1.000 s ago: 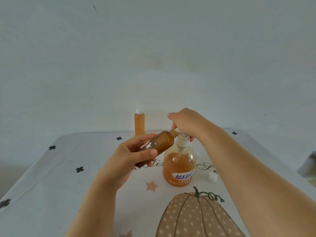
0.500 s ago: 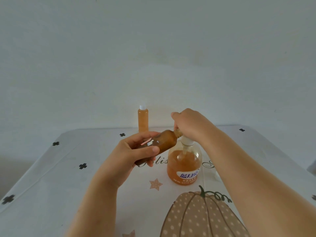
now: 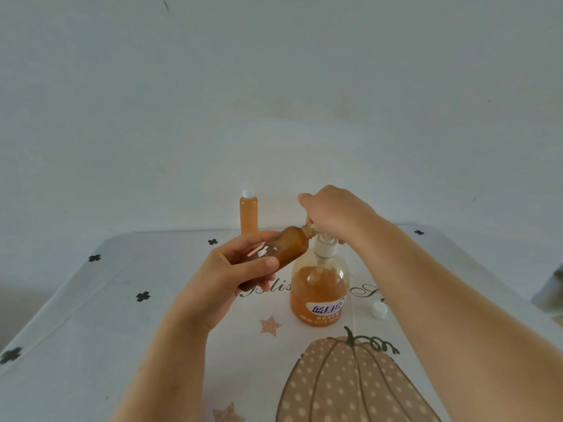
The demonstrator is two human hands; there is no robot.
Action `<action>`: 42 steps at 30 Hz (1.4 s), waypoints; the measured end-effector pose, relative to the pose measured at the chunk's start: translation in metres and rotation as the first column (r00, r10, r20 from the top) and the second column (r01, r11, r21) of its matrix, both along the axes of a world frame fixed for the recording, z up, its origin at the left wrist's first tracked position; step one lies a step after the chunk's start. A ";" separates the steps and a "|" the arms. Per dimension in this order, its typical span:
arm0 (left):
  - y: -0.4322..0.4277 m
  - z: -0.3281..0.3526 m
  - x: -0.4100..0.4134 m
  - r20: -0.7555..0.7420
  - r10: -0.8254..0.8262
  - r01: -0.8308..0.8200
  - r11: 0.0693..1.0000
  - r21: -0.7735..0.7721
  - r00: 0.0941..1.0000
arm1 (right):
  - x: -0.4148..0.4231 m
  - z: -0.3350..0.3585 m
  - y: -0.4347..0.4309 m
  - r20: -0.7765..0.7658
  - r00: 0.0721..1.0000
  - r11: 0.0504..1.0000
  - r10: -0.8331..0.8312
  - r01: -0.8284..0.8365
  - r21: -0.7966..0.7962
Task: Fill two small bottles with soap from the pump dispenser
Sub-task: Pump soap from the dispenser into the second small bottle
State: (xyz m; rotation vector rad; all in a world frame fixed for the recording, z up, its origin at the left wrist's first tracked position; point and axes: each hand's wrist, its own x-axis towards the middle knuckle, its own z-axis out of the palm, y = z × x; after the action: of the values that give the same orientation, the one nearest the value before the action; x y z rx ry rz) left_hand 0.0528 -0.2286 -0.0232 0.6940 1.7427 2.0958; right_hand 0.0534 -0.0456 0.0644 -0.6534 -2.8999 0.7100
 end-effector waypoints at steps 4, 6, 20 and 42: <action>0.000 0.000 0.001 -0.008 0.005 -0.005 1.000 0.006 1.000 | -0.001 0.004 -0.001 0.020 1.000 0.998 -0.003 0.002 0.066; 0.000 0.001 0.001 -0.011 0.008 -0.008 1.000 0.005 1.000 | -0.004 0.000 0.000 0.069 0.997 0.993 0.039 -0.047 0.106; -0.001 -0.004 -0.004 0.002 0.013 -0.013 0.999 -0.034 1.000 | -0.014 -0.023 0.007 0.032 0.996 0.986 0.084 -0.088 0.141; 0.000 -0.002 0.001 -0.021 0.016 -0.016 1.000 0.003 1.000 | 0.001 0.003 -0.005 0.047 0.998 0.993 0.041 -0.046 0.113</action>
State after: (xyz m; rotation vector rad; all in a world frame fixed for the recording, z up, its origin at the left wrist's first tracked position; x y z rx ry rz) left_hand 0.0539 -0.2281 -0.0255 0.7082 1.7628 2.1086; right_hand 0.0546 -0.0510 0.0670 -0.6026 -2.9775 0.5359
